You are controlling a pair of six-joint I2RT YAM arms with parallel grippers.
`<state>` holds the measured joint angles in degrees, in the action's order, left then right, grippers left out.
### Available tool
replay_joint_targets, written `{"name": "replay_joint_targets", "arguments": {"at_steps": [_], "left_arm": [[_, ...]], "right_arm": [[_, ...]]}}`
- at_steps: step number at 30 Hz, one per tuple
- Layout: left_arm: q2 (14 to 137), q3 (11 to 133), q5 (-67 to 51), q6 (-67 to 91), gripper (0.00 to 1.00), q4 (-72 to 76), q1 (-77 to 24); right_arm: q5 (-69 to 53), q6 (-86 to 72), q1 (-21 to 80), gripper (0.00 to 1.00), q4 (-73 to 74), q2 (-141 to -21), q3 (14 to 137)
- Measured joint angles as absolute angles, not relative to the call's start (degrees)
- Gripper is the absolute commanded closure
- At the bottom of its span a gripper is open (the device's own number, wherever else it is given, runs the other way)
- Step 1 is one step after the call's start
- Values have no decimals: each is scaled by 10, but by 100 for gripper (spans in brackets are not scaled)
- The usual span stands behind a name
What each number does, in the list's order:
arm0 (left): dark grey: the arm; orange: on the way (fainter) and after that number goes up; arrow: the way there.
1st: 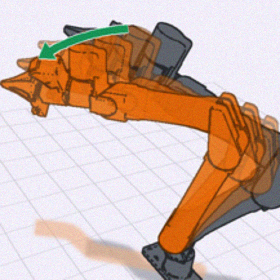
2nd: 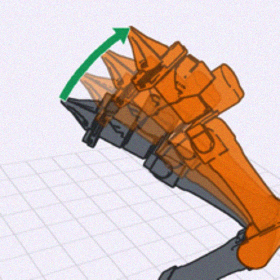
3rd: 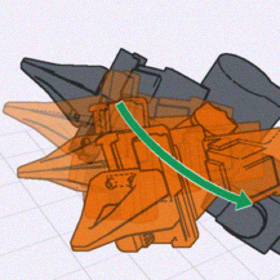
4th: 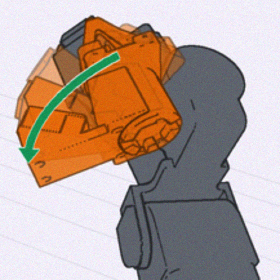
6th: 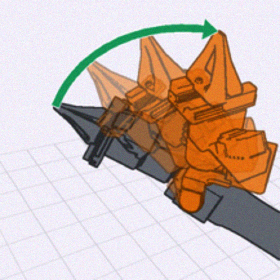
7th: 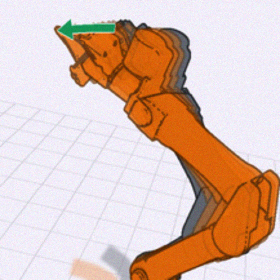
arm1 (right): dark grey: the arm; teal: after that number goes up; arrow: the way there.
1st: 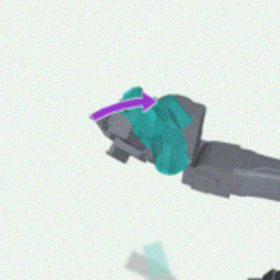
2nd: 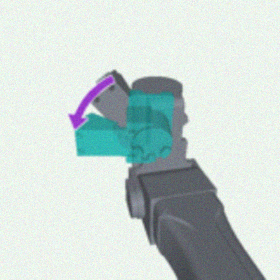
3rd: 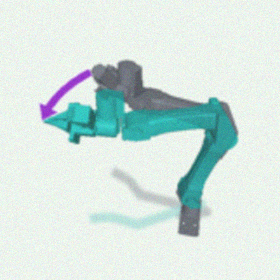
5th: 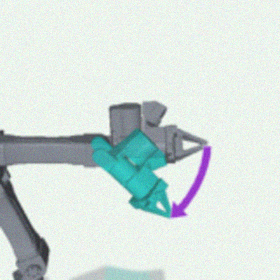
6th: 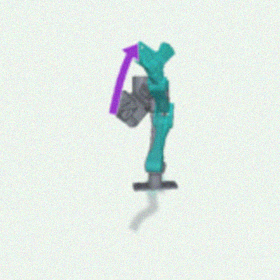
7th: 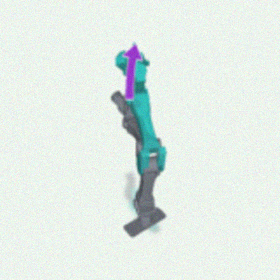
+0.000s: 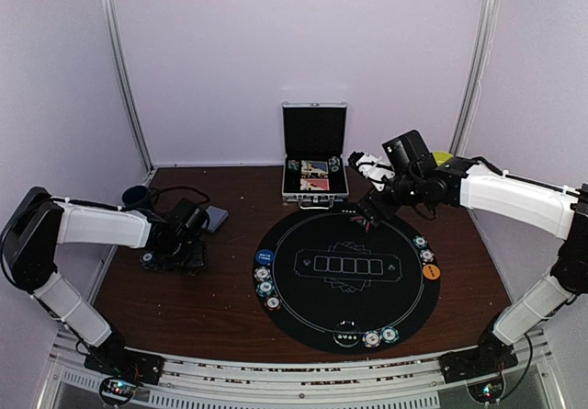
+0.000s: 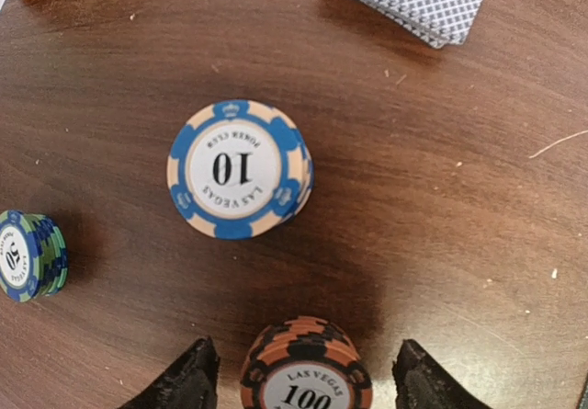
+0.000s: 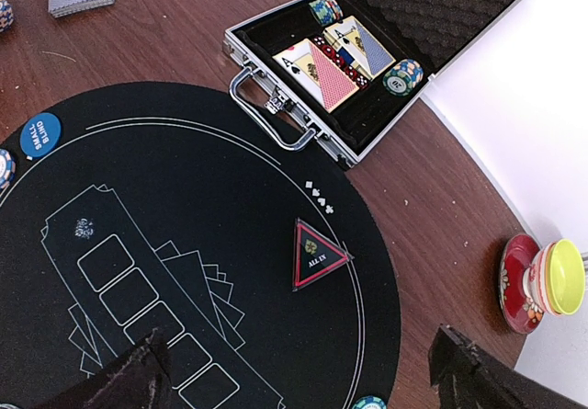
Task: Distribute texas hold em gaming equipment
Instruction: Pick up the pile of poker chips from the pile of poker chips.
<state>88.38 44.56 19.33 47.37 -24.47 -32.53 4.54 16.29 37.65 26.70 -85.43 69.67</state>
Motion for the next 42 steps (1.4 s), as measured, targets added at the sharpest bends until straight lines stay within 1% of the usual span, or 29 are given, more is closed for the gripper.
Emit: {"name": "replay_joint_targets", "arguments": {"at_steps": [15,25,29,33,35,36,39,42], "left_arm": [[873,433,196,473,47,-240,-322],[856,428,197,473,50,-240,-322],[856,428,197,473,54,-239,-322],[856,428,198,472,70,-239,-322],[856,428,200,471,76,-238,-322],[856,428,200,472,77,-237,-322],[856,428,201,472,93,-237,-322],[856,427,201,472,99,-237,-322]], "right_arm": [[46,163,376,0,263,-854,693],[46,163,376,0,263,-854,693],[46,163,377,0,263,-854,693],[46,163,380,0,263,-854,693],[46,163,380,0,263,-854,693],[46,163,380,0,263,-854,693],[46,163,380,0,263,-854,693],[46,163,380,0,263,-854,693]]}}
